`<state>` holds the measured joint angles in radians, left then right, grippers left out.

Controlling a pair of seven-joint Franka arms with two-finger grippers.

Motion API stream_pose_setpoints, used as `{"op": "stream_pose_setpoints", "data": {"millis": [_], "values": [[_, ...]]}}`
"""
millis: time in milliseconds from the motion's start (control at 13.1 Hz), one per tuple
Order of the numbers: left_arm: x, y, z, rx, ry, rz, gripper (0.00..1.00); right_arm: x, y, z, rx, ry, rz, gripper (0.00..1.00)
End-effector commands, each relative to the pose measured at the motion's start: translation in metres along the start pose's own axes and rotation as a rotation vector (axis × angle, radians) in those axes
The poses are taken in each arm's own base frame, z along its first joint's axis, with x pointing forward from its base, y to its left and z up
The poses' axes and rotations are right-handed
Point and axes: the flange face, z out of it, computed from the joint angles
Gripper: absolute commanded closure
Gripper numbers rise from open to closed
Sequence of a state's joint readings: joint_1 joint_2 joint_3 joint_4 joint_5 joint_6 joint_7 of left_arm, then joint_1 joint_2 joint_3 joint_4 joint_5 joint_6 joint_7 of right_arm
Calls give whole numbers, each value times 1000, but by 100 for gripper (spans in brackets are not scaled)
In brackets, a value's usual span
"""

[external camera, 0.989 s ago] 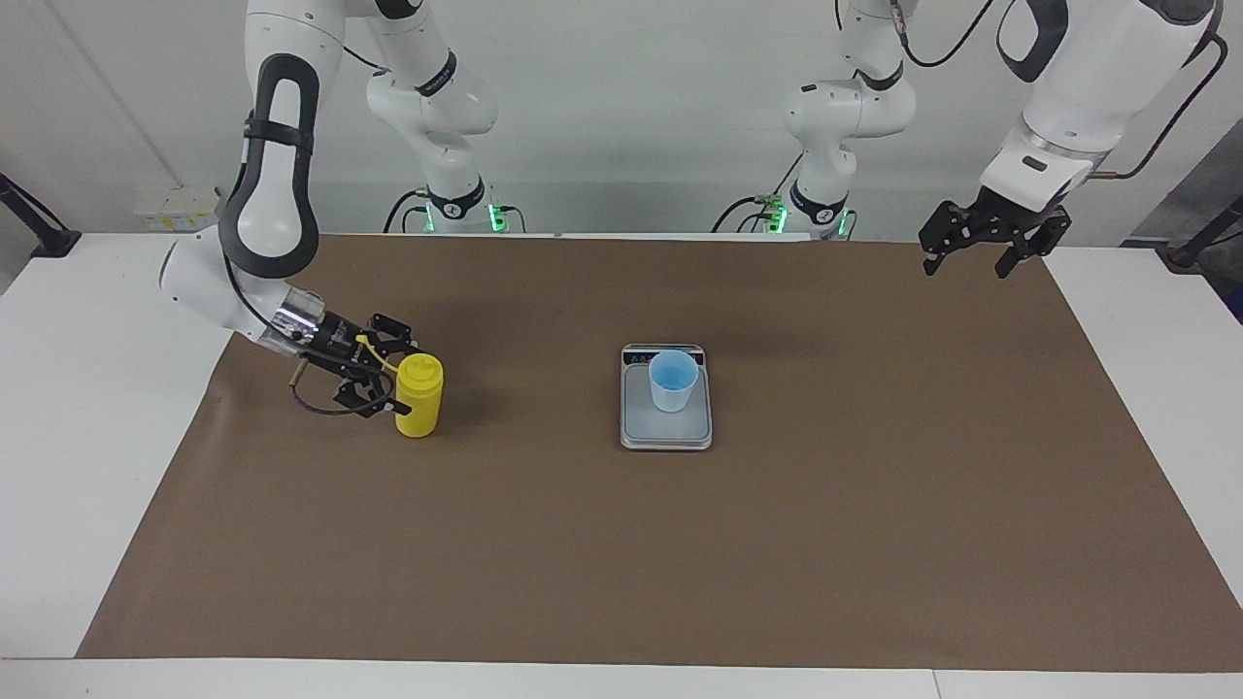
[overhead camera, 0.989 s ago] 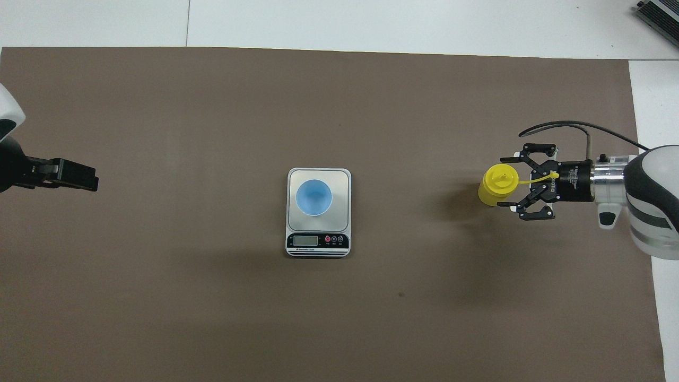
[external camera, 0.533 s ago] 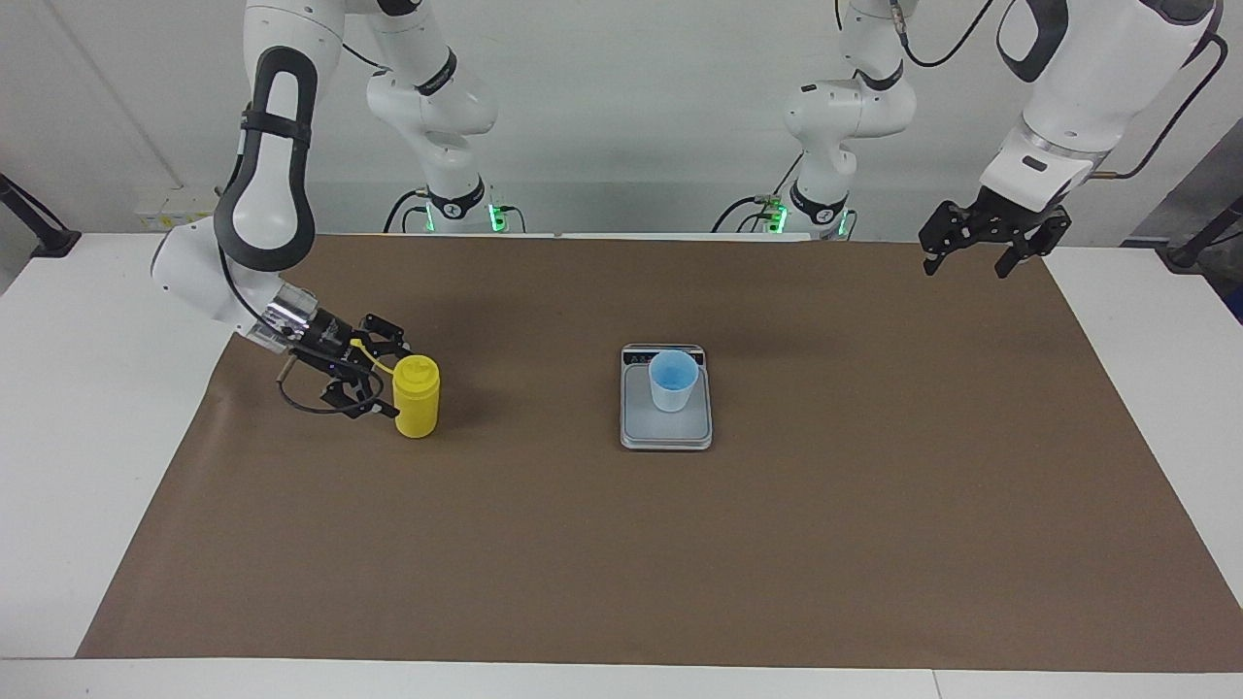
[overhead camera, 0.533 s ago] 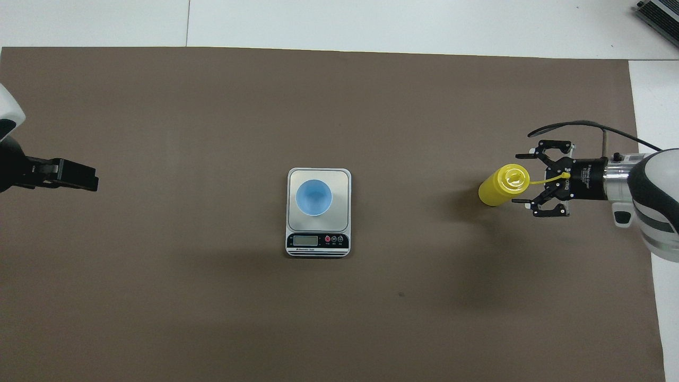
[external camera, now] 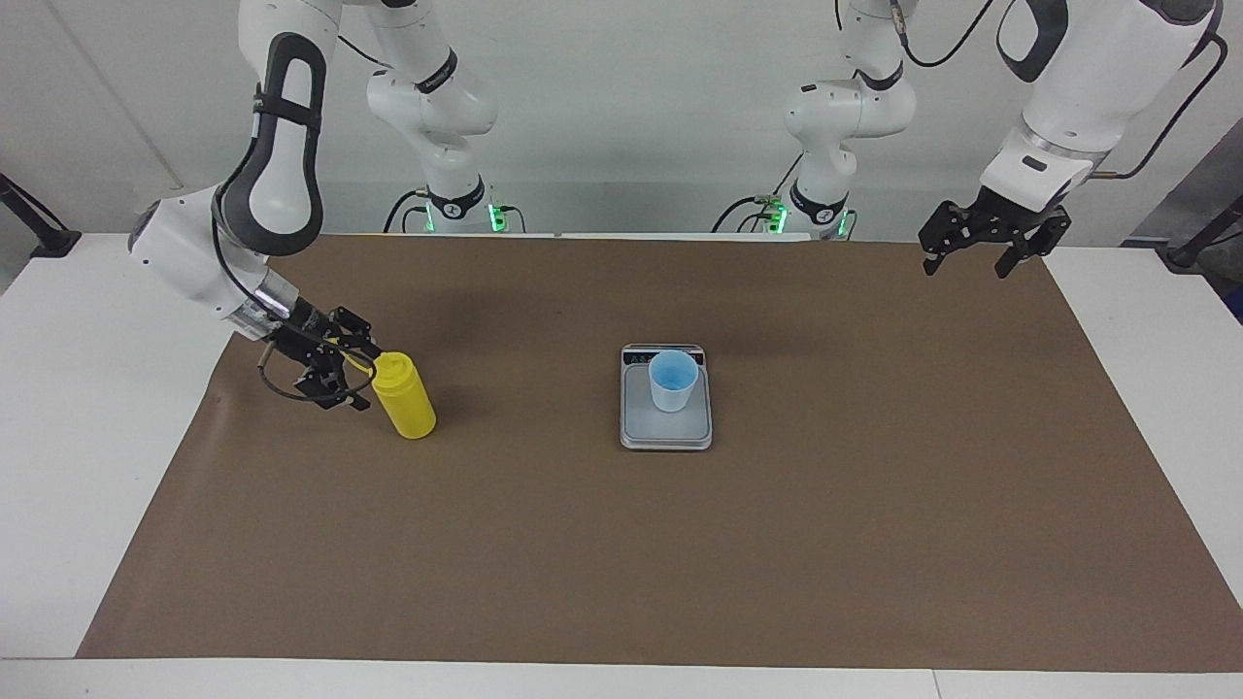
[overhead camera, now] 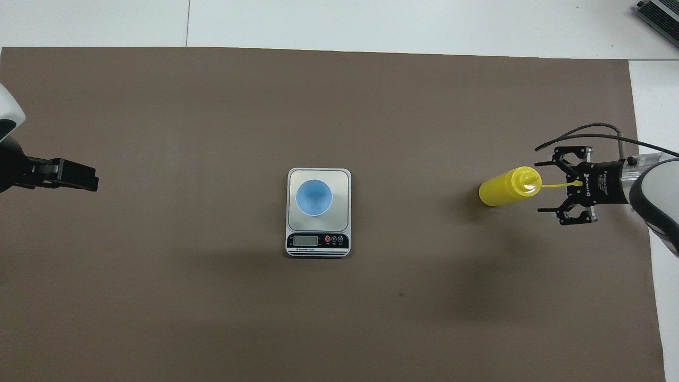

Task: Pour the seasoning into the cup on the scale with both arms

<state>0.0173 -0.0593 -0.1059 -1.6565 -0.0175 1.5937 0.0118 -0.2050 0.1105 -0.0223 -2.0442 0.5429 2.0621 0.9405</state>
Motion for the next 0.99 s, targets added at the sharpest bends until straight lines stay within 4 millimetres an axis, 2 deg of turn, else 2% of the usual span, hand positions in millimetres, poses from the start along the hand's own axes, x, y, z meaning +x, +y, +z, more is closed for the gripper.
{"op": "stream_pose_setpoints", "data": {"millis": [0, 304, 685, 913], "values": [[-6, -2, -2, 7, 5, 5, 0, -3, 5, -9, -14, 41, -106, 0], [-6, -2, -2, 7, 5, 5, 0, -5, 9, -24, -45, 108, -228, 0], [-6, -2, -2, 7, 5, 5, 0, -25, 19, -61, -84, 175, -350, 0], [-6, -2, -2, 7, 5, 5, 0, -34, 24, -80, -108, 224, -499, 0]]}}
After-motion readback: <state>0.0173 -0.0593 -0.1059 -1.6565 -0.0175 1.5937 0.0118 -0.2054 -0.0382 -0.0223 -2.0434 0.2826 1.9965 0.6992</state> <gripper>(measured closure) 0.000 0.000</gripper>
